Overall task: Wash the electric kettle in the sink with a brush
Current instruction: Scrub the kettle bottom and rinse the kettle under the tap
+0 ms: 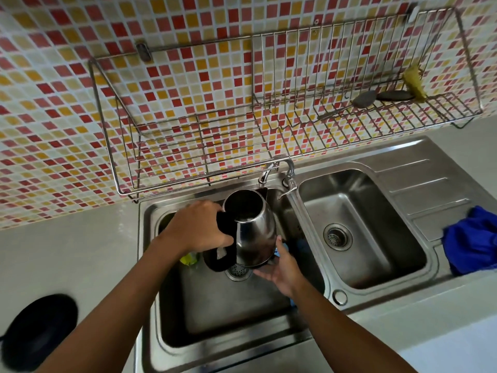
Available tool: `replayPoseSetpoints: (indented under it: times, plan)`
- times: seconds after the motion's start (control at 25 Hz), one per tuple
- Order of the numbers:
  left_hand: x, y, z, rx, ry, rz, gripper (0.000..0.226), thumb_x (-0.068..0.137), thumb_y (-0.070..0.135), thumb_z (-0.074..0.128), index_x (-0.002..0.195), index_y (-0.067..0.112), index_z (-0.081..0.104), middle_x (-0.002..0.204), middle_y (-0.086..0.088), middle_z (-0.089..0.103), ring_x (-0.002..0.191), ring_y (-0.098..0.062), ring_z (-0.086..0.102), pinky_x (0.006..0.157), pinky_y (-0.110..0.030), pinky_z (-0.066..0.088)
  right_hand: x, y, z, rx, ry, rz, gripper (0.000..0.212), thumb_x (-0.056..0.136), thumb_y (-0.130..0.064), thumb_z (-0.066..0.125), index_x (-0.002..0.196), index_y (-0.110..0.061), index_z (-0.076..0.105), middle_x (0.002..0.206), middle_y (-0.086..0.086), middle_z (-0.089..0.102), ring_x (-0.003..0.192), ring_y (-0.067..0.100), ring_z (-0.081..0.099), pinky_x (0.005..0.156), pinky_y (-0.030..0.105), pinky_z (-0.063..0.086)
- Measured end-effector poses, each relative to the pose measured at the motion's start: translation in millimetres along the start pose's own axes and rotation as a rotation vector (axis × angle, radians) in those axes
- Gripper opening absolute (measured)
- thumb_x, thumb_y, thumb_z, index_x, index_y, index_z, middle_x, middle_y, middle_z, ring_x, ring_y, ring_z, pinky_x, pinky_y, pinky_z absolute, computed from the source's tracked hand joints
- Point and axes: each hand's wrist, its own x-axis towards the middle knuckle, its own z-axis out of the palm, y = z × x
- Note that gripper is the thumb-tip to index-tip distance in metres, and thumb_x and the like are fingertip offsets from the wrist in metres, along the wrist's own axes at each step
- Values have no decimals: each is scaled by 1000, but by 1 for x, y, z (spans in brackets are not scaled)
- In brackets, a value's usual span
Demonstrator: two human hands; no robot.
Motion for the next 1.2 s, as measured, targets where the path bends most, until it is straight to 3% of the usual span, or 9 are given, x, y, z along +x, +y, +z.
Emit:
replayPoseSetpoints:
  times: [0.24,0.44,0.6,0.76,0.92,1.12,1.2]
  plan:
    - [9,-1,-5,54,0,-1,33,58,51,73,68,22,62,70,6,61,66,-12,60,57,-25,40,5,-1,8,6,-11,12,56,92,-57,51,128,-16,59,128,19,63,111,38,65,84,52,56]
    - [19,2,-1,5,-49,-1,29,56,50,73,64,27,58,74,8,59,70,-13,59,57,-26,35,-5,-9,-3,-38,-8,20,47,96,-55,44,118,-17,63,120,20,68,110,37,66,95,54,51]
    - [36,14,5,-50,-78,-7,29,57,47,75,72,25,64,76,6,60,71,-12,58,55,-25,35,-3,-36,-21,-53,50,-68,57,92,-60,46,122,-14,63,122,15,67,112,31,64,85,48,57]
    - [49,16,-2,5,-34,-67,45,55,52,71,87,22,66,78,5,61,74,-17,61,56,-26,38,6,-51,10,-57,72,-97,54,93,-60,46,120,-17,64,120,10,67,104,27,65,81,48,58]
    - [35,25,0,-1,-37,-50,30,61,45,75,70,23,57,69,6,57,64,-12,55,53,-25,33,-4,-27,-3,-74,57,-46,58,91,-61,49,121,-14,64,117,14,69,103,30,67,88,52,56]
    - [56,19,19,-121,-111,-157,31,56,41,74,63,17,56,67,1,59,64,-20,62,52,-26,36,9,-59,-12,-94,193,-126,60,88,-62,53,124,-15,60,122,13,66,109,29,63,67,38,59]
    - [57,15,18,-66,-90,-171,31,57,40,74,64,20,52,70,2,55,65,-18,58,53,-26,34,13,-43,0,-89,193,-68,60,87,-61,55,123,-14,61,122,14,66,111,30,62,67,38,58]
